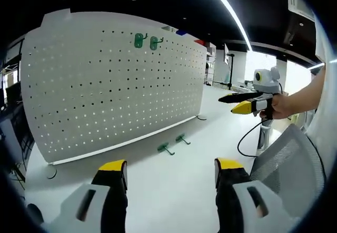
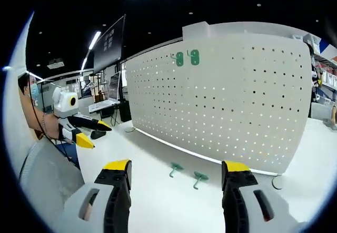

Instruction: Insert the hook assembly into the mounting plate slot until the hook locks in place.

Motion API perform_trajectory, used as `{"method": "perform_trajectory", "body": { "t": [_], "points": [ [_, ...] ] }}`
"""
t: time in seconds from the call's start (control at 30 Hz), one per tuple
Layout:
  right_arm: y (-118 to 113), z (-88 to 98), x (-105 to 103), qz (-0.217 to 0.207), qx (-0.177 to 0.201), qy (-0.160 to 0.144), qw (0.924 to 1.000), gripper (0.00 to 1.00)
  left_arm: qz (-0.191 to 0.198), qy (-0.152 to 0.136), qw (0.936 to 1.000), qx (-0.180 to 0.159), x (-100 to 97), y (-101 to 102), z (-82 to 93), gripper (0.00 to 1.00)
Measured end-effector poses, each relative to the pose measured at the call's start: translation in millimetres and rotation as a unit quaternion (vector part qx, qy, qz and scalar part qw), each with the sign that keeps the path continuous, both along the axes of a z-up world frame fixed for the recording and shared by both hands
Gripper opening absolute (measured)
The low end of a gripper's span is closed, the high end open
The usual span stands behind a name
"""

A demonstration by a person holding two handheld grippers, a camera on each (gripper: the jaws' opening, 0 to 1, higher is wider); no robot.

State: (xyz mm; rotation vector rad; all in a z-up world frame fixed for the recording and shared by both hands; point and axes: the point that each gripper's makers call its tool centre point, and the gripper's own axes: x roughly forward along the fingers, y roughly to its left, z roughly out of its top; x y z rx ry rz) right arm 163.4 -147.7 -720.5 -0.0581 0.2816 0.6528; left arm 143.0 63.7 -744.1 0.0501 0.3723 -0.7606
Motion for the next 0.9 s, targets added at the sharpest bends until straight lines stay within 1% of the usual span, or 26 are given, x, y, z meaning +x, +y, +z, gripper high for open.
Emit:
{"method": "perform_trajectory", "body": {
  "t": [0.4,0.63,0.9],
  "points": [
    [-6,-15.1,-16,0.0,-0.014,0.026,0.9996,0.68,0.009,0.004,1.0,0.001,-3.0,12,-2.1,0.69],
    [-9,-21.6,-22,0.002,-0.011,0.038,0.9992,0.69,0.011,0.007,0.9999,0.0,-3.0,15,-5.1,0.69],
    [-8,-25.0,-25,0.001,-0.012,0.045,0.9989,0.69,0.015,0.008,0.9999,-0.003,-1.7,16,-6.0,0.69]
  ]
}}
